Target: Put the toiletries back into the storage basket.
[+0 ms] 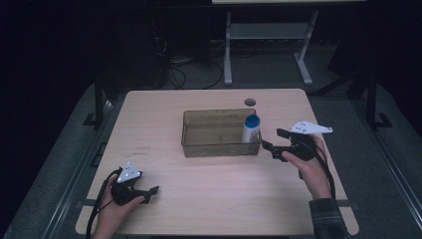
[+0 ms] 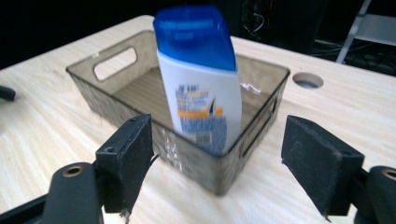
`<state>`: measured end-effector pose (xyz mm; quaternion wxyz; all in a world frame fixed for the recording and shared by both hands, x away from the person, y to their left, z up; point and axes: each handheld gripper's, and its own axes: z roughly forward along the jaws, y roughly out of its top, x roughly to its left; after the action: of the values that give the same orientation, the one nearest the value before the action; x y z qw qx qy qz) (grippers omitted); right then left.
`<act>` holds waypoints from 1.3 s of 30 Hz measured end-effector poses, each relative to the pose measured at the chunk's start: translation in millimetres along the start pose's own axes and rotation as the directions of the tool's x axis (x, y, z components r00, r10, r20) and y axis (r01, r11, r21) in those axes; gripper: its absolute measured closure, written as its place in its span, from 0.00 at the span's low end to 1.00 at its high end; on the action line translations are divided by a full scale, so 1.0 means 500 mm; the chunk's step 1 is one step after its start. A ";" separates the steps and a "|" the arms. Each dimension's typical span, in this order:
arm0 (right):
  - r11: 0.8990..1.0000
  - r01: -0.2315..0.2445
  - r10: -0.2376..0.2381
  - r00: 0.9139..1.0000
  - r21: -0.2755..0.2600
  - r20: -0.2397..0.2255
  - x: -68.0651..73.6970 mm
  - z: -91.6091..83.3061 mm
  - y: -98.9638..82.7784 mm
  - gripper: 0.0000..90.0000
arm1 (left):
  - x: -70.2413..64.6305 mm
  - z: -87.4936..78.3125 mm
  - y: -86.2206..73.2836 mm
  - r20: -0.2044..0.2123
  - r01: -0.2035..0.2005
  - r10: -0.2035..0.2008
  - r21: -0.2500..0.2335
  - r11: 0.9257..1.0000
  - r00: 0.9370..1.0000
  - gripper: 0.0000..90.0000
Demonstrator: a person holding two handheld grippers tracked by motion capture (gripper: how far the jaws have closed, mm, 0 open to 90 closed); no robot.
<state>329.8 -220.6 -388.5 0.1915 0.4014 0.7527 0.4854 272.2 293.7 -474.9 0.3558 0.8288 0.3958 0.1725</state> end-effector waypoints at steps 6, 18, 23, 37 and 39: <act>1.000 -0.009 0.009 1.000 0.020 -0.002 0.003 -0.018 -0.030 0.27 | -0.001 -0.001 -0.001 0.002 -0.004 0.004 0.000 1.000 1.000 0.14; 0.998 -0.009 0.009 1.000 0.058 0.000 0.012 -0.054 -0.085 0.27 | -0.003 -0.003 -0.003 0.006 -0.008 0.008 -0.001 1.000 1.000 0.14; 0.997 -0.013 0.012 1.000 0.075 0.007 0.012 -0.067 -0.104 0.27 | -0.003 -0.003 -0.003 0.006 -0.008 0.008 -0.001 1.000 1.000 0.14; 0.992 -0.043 0.037 0.998 0.116 0.052 0.003 -0.111 -0.162 0.27 | -0.003 -0.003 -0.003 0.006 -0.009 0.009 0.000 1.000 1.000 0.14; 0.991 -0.048 0.042 0.998 0.122 0.055 0.001 -0.114 -0.169 0.27 | -0.003 -0.003 -0.003 0.006 -0.009 0.009 0.000 1.000 1.000 0.14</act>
<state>255.2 -270.5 -437.4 0.1748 0.4420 0.7668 0.4315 269.6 294.1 -474.9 0.3564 0.8311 0.3910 0.1716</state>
